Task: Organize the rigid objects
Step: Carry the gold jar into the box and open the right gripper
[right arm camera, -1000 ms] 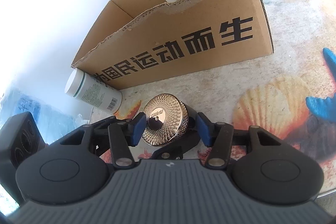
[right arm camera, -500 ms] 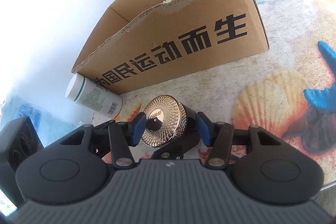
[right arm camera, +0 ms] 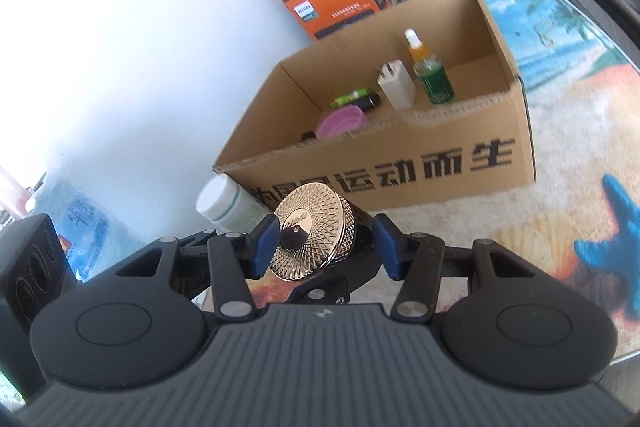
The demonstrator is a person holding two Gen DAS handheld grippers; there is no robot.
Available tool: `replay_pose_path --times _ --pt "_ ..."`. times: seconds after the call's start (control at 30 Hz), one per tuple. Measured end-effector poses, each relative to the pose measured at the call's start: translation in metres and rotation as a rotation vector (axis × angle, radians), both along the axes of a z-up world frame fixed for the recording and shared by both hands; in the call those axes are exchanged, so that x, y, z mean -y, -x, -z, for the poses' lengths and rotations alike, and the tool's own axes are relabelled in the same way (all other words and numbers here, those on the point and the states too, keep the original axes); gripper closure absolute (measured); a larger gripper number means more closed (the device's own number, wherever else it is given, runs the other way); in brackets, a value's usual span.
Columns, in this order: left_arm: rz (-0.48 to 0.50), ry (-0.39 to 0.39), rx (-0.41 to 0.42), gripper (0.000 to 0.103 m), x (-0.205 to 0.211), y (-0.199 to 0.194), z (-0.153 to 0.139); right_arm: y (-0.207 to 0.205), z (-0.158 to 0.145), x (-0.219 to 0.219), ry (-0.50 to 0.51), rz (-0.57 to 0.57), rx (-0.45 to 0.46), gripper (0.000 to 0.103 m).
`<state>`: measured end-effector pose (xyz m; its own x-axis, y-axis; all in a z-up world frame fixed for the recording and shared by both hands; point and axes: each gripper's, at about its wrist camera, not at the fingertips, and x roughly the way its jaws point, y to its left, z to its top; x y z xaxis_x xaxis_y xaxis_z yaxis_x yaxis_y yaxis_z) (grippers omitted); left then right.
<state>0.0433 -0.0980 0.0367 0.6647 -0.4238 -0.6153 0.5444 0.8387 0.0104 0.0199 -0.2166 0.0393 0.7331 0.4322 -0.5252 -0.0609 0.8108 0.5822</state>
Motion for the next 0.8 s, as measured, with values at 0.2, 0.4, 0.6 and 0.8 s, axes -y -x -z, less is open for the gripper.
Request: replay_pose_path --times 0.2,0.4,0.6,0.8 --pt "-0.056 0.05 0.069 0.046 0.0 -0.02 -0.047 -0.023 -0.056 -0.002 0.076 -0.044 0.122 0.051" --pt "-0.097 0.075 0.016 0.046 0.013 -0.074 -0.065 -0.082 -0.082 0.007 0.117 -0.091 0.097 0.051" --pt "-0.128 0.078 -0.176 0.046 0.018 -0.14 -0.041 -0.157 -0.061 0.019 0.135 -0.12 -0.081 0.05" --pt "-0.163 0.058 -0.366 0.046 0.017 -0.185 -0.002 -0.205 -0.02 0.018 0.181 -0.165 -0.237 0.049"
